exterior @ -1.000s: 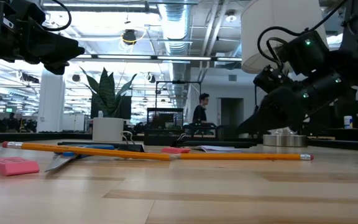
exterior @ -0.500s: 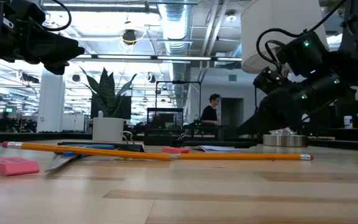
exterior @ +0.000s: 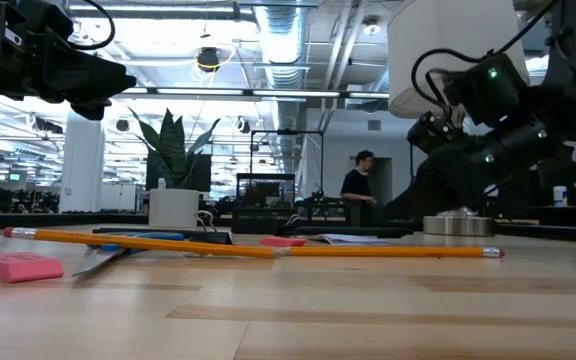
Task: Pick and place office supplies into organizer
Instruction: Put the right black pen into the black desk organizer
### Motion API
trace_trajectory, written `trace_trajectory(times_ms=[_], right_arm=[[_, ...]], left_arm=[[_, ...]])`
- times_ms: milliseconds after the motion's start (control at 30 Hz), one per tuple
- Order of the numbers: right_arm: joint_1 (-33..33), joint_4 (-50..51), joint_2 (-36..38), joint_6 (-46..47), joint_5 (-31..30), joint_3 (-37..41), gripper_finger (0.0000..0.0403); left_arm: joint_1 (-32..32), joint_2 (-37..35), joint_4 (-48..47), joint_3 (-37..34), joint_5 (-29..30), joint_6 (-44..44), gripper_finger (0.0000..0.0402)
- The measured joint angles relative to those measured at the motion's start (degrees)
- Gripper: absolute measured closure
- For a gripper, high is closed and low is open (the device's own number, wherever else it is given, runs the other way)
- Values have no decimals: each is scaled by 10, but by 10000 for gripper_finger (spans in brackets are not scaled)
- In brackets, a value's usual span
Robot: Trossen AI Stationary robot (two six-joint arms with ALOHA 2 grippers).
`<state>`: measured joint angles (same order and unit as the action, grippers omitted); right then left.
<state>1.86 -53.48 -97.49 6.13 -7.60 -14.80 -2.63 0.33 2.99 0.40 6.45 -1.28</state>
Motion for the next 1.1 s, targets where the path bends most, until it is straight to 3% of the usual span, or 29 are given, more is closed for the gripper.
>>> trace_trajectory(times_ms=[267,1100], right_arm=[[-11,-125,-94,1,0,-7,194],[6,-77,-72,15,-3,12,194]], left_arm=[[0,0,0,0,0,0,274],[0,0,0,0,0,0,274]])
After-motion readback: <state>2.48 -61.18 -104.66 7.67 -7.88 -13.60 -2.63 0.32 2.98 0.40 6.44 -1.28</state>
